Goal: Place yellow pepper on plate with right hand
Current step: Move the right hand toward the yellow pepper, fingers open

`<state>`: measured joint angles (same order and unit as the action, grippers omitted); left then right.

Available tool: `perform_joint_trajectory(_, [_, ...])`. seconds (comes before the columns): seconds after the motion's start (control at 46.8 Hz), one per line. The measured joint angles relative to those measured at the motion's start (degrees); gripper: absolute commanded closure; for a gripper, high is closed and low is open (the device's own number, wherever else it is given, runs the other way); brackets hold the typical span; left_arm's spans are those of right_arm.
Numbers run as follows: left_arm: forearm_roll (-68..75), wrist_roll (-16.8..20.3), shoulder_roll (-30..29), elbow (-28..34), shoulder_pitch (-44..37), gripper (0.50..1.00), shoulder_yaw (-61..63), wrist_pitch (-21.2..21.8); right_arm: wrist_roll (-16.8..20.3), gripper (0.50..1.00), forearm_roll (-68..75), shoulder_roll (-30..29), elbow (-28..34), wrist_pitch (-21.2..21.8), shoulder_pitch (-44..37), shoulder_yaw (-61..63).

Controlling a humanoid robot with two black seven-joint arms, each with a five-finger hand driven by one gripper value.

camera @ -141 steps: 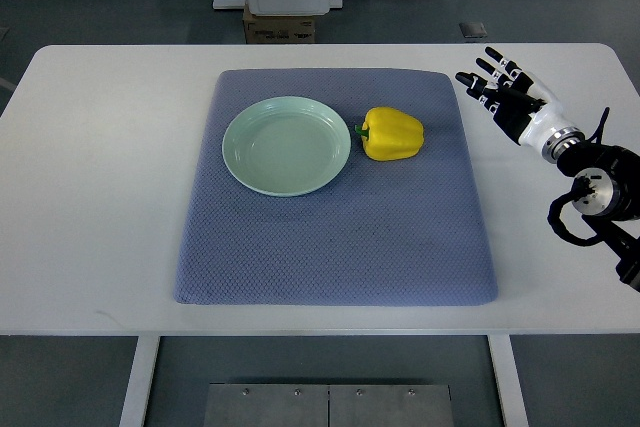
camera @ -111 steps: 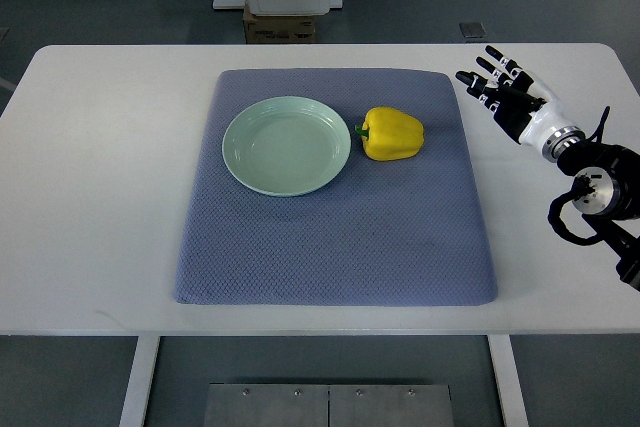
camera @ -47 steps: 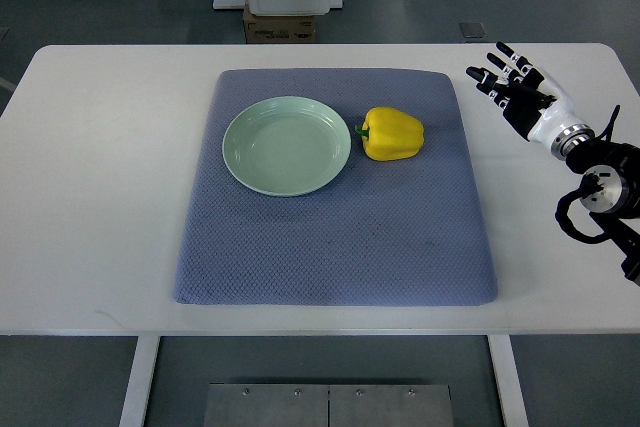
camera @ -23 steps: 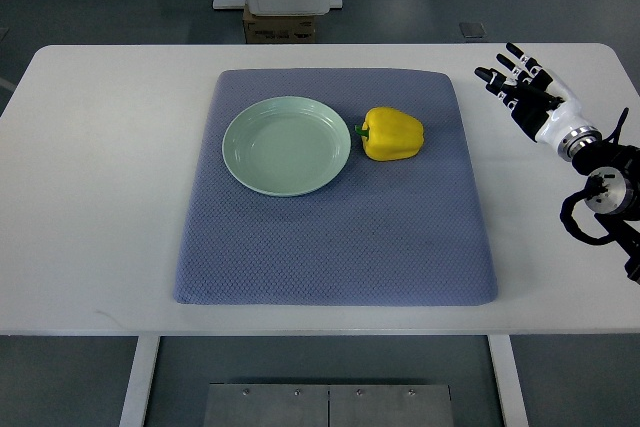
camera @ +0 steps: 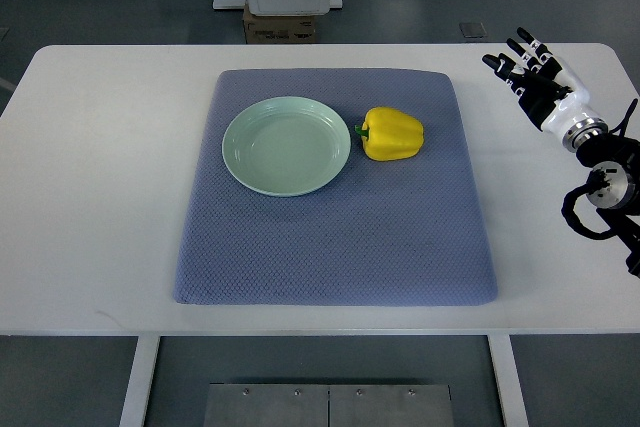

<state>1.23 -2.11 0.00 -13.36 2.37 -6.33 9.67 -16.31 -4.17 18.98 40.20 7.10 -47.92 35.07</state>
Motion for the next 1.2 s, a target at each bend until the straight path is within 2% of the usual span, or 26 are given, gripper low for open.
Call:
perform_joint_trajectory(0.47, [0.0,0.0,0.0,0.0,0.0,0.500,0.0,0.0,-1.5,0.500,-13.3,0.2,0.9,0.5,-2.0,-1.2])
perform_joint_trajectory(0.705, [0.0,0.0,0.0,0.0,0.0,0.500,0.0,0.0,-4.6,0.500,-19.9,0.6,1.9,1.3,-3.9,-5.9])
perform_joint_trajectory(1.196, [0.0,0.0,0.0,0.0,0.0,0.500,0.0,0.0,-6.4,0.502,-25.2,-0.1,2.8,0.7,-7.8,-13.8])
